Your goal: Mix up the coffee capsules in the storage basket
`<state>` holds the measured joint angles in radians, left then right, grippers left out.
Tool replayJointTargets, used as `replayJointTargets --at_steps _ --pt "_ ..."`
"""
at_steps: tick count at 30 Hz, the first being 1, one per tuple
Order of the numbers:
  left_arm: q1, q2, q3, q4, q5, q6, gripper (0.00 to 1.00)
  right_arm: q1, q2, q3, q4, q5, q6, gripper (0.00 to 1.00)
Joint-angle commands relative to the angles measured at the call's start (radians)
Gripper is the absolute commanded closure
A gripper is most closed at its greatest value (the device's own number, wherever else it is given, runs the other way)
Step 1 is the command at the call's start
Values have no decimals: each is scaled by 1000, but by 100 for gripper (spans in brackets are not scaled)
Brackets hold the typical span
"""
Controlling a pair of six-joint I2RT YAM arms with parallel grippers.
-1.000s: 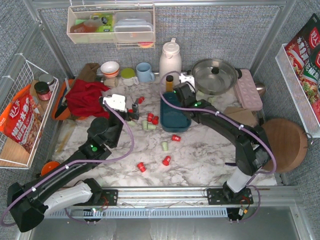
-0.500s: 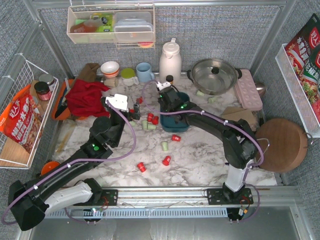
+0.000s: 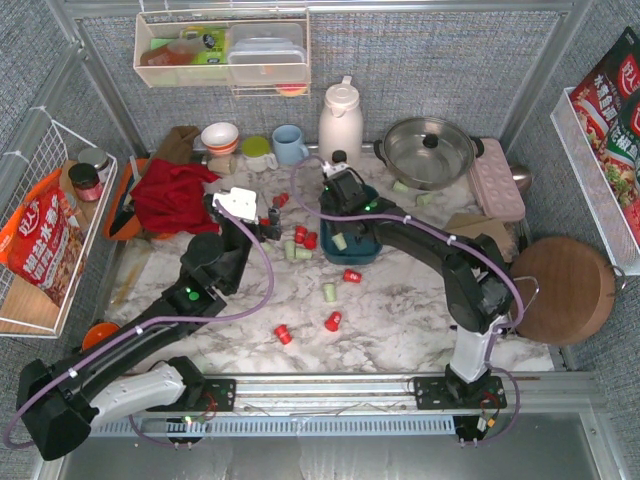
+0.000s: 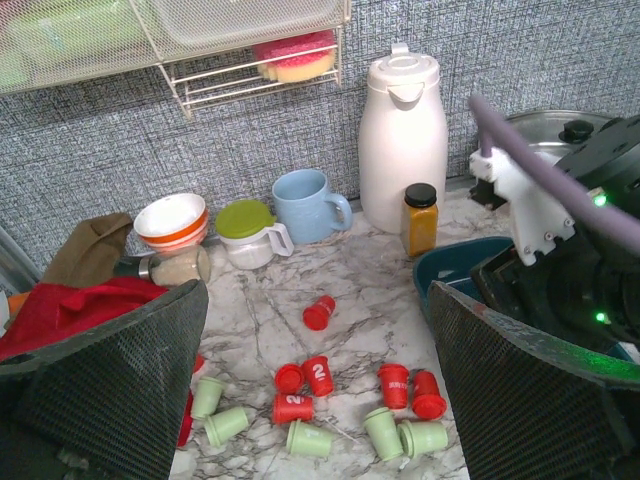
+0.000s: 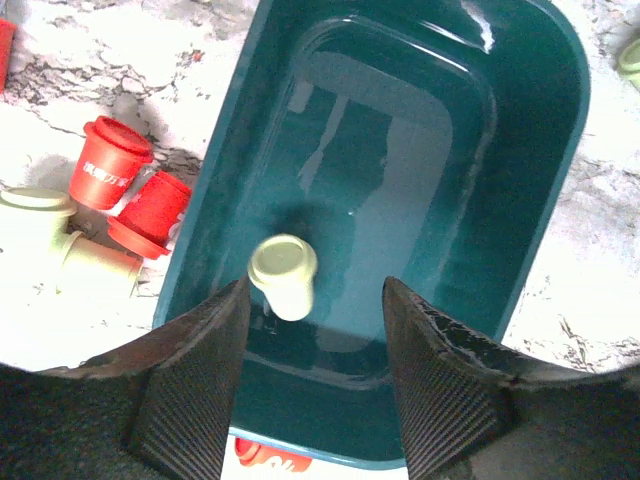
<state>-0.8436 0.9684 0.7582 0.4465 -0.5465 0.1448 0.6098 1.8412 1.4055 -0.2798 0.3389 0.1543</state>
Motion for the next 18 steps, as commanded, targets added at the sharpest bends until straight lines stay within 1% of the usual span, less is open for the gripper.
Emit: replayJointTargets --at_steps 1,5,10,14,18 --pt "0 1 0 31 3 -7 1 -28 -34 0 15 -18 38 39" --pt "-1 2 0 32 3 -8 1 -85 -74 -34 73 7 80 38" --pt "0 0 0 29 8 -12 1 -194 -96 -87 196 71 128 38" --pt "0 -2 3 26 11 -14 1 -296 -60 -103 263 120 187 38" --pt "0 -10 3 27 11 -13 1 -386 11 -96 300 113 239 39"
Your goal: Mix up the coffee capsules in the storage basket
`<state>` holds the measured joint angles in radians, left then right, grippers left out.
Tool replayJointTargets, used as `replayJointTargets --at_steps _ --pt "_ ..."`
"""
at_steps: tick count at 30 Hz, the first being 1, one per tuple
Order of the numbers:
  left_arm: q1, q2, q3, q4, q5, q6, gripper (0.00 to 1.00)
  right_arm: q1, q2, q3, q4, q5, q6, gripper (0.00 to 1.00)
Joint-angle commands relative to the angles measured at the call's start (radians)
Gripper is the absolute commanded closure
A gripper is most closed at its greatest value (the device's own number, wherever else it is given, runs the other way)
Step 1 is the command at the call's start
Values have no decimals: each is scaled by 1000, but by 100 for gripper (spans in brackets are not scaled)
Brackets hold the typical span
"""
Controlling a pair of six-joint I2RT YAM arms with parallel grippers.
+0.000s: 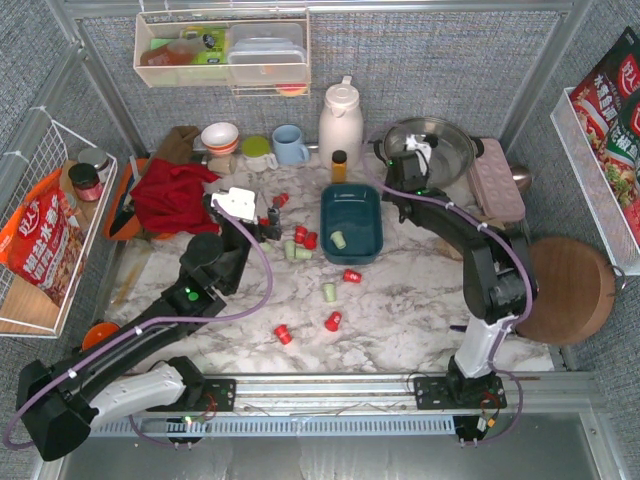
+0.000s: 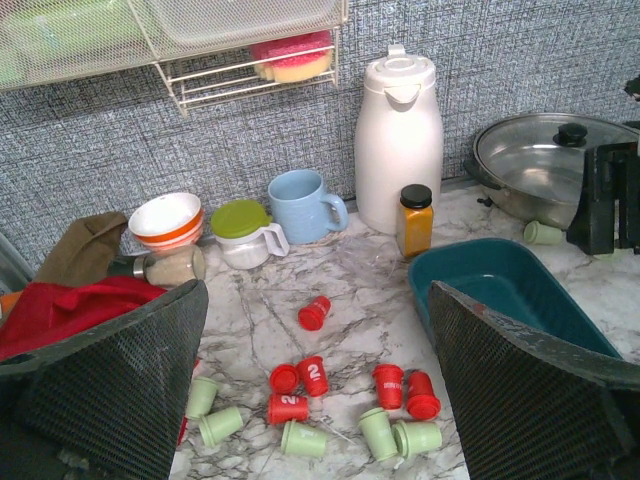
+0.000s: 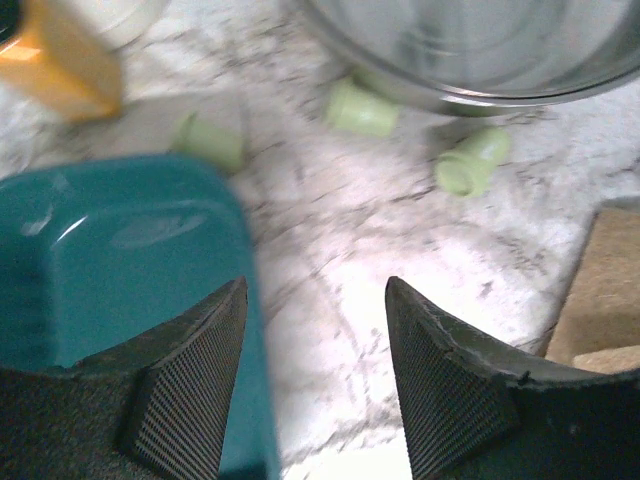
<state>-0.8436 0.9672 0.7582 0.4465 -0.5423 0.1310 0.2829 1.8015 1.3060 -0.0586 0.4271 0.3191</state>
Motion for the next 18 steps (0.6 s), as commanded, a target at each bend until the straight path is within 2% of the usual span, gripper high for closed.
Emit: replayJointTargets --at_steps 1,4,8,12,18 --pt "-1 -11 2 27 7 2 1 -75 76 12 82 19 81 39" --pt "-1 -13 3 27 5 6 1 -122 156 50 73 -14 110 39" --pt "0 -15 2 28 2 9 1 -191 244 113 30 -153 194 39" --pt "-1 -11 2 28 3 10 1 -234 291 164 -49 -173 281 39" --pt "-1 0 2 28 4 9 1 -257 306 140 16 -212 325 38"
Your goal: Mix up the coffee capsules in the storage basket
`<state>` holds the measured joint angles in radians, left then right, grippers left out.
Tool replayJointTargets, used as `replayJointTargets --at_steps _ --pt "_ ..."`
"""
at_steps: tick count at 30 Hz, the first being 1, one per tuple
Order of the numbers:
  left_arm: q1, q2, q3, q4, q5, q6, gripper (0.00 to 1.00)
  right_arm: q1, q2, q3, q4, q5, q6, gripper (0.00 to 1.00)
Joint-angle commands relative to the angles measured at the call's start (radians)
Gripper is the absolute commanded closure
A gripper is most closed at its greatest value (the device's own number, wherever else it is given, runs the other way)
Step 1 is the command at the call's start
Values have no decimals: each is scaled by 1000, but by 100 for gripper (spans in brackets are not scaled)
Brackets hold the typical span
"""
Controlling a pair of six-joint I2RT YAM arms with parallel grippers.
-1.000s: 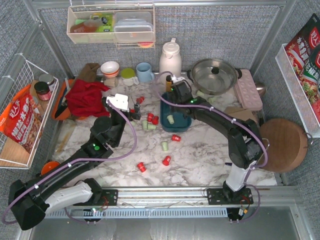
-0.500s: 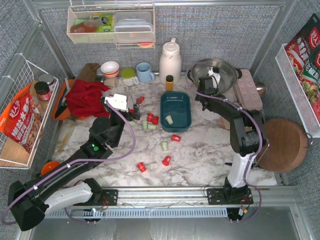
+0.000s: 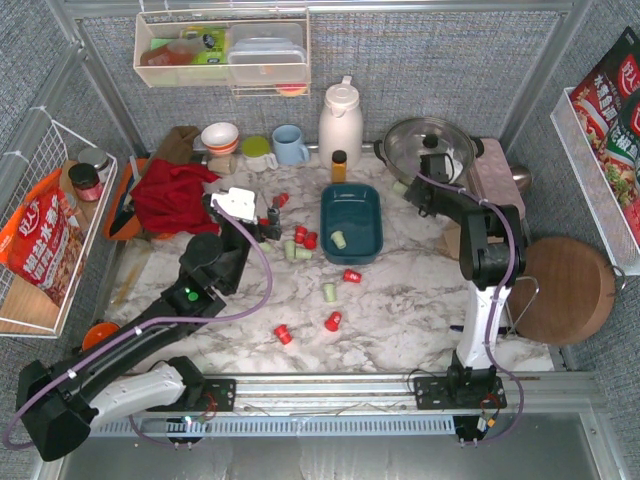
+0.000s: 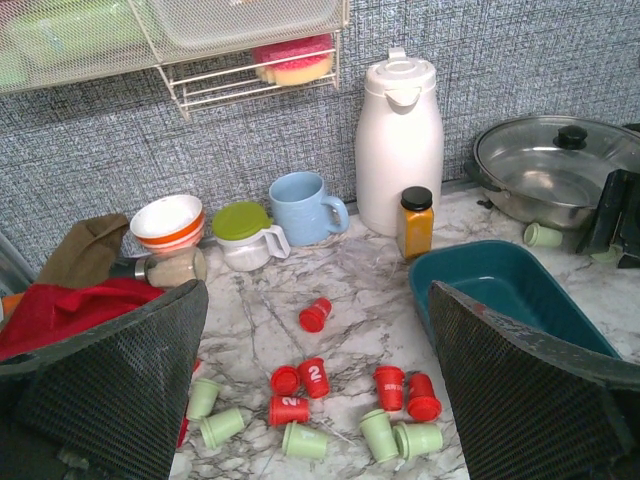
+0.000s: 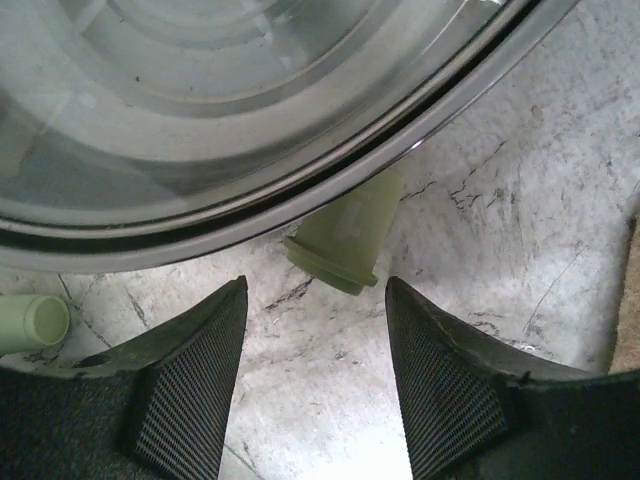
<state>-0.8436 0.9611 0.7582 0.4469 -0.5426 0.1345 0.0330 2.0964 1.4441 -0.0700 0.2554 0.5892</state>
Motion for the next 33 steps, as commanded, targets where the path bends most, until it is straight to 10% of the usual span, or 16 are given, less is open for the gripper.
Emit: replayJointTargets --at_steps 1,15,33 --pt "-1 8 2 26 5 4 1 -9 16 8 21 -39 60 38" --pt "0 21 10 14 7 1 1 -20 42 38 -40 46 161 27" --pt "0 6 13 10 9 -3 1 -45 45 42 -107 101 273 51"
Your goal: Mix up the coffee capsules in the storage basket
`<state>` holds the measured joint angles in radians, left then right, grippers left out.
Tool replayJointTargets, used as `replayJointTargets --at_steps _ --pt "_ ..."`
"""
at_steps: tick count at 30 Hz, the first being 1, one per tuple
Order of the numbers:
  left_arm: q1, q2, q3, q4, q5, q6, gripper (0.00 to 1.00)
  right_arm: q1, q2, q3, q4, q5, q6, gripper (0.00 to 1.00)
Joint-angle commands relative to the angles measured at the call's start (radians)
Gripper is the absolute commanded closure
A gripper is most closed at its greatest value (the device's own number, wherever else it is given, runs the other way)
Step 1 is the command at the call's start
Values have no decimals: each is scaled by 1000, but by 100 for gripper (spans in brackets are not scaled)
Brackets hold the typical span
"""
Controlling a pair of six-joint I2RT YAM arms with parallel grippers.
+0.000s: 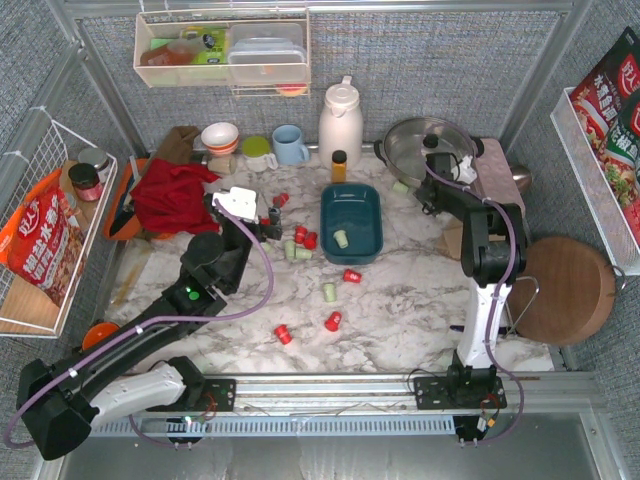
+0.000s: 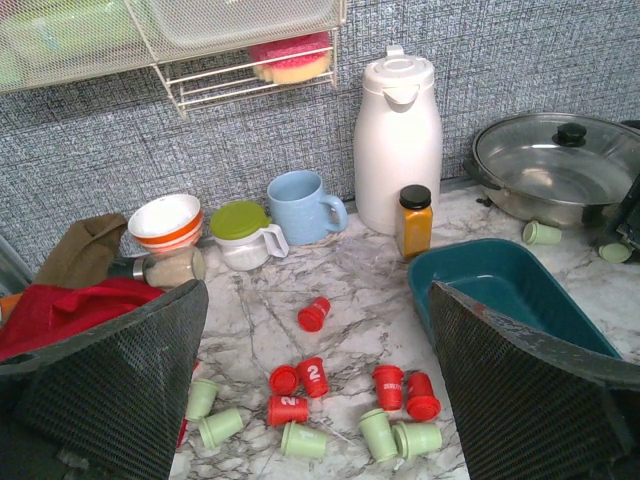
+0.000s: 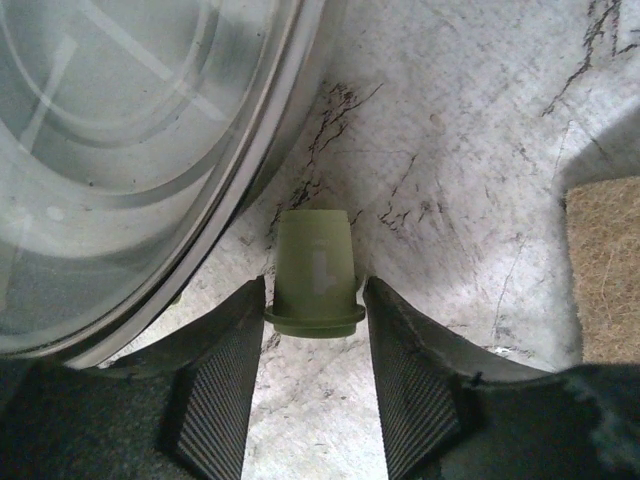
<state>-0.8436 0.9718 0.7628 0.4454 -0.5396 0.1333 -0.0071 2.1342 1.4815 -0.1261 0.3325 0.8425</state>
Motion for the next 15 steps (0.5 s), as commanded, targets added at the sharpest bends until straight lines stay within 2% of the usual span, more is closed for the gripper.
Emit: replayJointTargets --at_steps 1,9,15 --pt "0 -5 8 11 6 -1 1 -6 6 4 -52 23 18 51" --pt "0 -6 10 10 7 -4 1 -3 -58 -38 -31 35 -34 60" --pt "0 2 11 7 12 -6 1 17 -158 -96 -8 74 -139 61"
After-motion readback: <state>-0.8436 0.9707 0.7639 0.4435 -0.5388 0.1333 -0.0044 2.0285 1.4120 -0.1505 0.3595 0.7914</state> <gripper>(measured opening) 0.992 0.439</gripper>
